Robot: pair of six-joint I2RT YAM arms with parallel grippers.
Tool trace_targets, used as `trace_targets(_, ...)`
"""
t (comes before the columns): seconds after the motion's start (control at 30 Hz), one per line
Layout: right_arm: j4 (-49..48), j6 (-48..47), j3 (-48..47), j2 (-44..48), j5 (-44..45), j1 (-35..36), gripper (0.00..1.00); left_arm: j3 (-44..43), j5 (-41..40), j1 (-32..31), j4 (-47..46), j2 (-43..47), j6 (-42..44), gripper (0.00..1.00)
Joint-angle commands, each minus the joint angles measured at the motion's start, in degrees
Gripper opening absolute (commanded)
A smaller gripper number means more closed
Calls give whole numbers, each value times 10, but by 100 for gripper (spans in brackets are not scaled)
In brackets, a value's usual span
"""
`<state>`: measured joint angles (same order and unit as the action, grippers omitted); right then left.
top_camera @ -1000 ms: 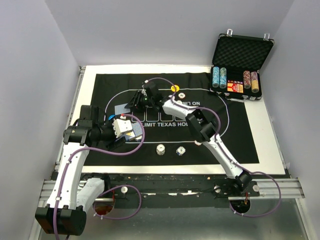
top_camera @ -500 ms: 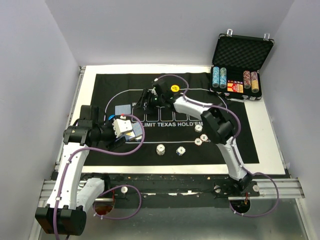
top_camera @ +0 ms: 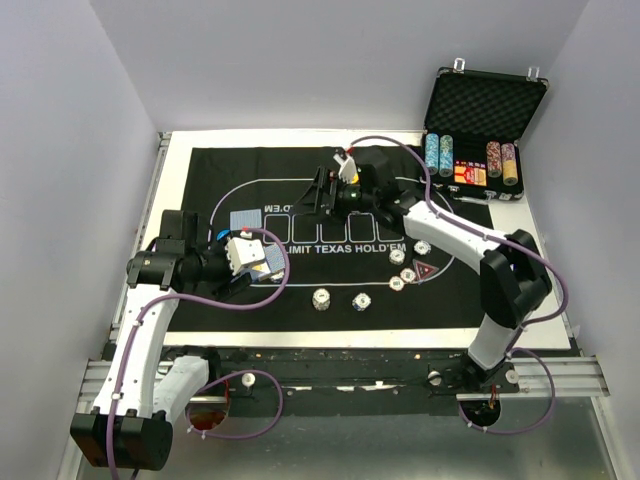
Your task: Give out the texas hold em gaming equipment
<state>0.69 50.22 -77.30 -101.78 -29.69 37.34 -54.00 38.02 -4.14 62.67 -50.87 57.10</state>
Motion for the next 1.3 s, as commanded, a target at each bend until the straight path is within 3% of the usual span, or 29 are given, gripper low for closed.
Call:
trace_targets(0.0, -11, -27, 43, 24, -80, 12, 97, -13, 21, -1, -12, -4, 0, 46)
trace_targets(0.17, 56, -78, 18, 15, -70, 48, 98, -15, 18, -1, -10, -4, 2, 46)
trace_targets(0.57, 66, -77, 1, -24, -61, 92, 91, -18, 18, -1, -9, -7, -6, 46)
trace_targets(1.27, 1, -14, 59, 11, -70, 67, 47, -23, 21, -1, -12, -6, -4, 46)
